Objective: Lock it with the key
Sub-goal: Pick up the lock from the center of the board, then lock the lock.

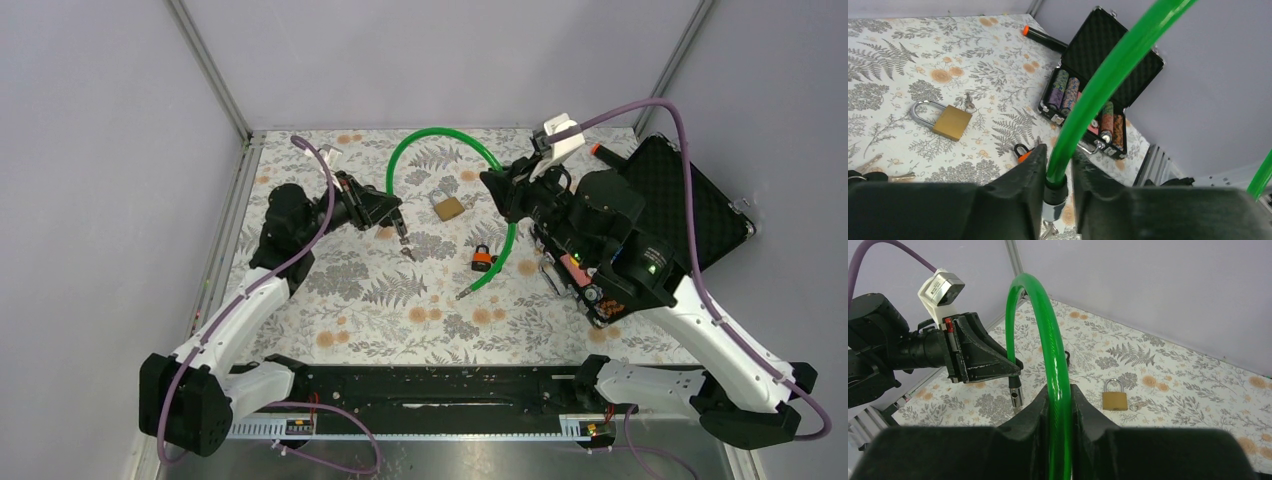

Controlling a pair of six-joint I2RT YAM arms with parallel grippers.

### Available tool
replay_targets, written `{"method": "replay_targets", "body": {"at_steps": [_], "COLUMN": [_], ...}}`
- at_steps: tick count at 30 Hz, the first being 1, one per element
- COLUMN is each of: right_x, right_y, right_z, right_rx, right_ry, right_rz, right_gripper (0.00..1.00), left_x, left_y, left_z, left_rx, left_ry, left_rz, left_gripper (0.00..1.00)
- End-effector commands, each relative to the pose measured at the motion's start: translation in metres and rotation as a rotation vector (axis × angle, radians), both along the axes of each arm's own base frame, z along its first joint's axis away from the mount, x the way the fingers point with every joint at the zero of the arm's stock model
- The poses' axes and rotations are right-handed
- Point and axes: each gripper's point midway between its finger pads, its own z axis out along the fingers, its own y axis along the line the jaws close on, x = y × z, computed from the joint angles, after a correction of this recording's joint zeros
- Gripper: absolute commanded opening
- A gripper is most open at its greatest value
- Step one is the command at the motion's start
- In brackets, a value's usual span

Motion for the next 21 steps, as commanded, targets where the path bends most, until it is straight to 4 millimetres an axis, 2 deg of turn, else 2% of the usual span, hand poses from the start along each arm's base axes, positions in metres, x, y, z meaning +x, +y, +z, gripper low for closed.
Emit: {"method": "replay_targets", "body": {"at_steps": [1,2,3,6,12,16,18,21], "right_x": [0.0,0.001,0.003,0.01,0.016,0.013,0.011,0.008], "right_y": [-0.008,-0.006,-0.005,-0.003,0.001,0.004,0.004,0.004], "right_z": [0.052,0.05,0.047,0.032,0.0,-0.009,-0.013,-0.025], "right_rx": [0.167,0.163,0.158,0.133,0.098,0.097,0.1,0.111], "right_ry": [-0.065,-0.06,-0.053,-0.026,-0.015,-0.014,-0.012,-0.006], "right_rz": [-0.039,-0.04,-0.043,-0.073,-0.078,-0.056,-0.045,-0.035], "right_gripper": [0.0,0.0,0.0,0.0,0.14,0.29,0.42,0.5], "left_x": [-0.004,-0.004,-0.004,-0.006,-0.01,-0.011,-0.01,-0.005], "left_y": [-0.01,-0.011,-0.011,-0.011,0.004,0.018,0.026,0.042], "left_z": [0.028,0.028,0.028,0.034,0.064,0.088,0.097,0.11], "left_rx": [-0.034,-0.036,-0.042,-0.062,-0.075,-0.084,-0.086,-0.09], "left_ry": [-0.087,-0.085,-0.078,-0.088,-0.203,-0.268,-0.289,-0.318], "left_rz": [-0.07,-0.073,-0.073,-0.074,0.019,0.105,0.163,0.268], "left_gripper": [0.11,0.01,0.0,0.0,0.0,0.0,0.0,0.0]}}
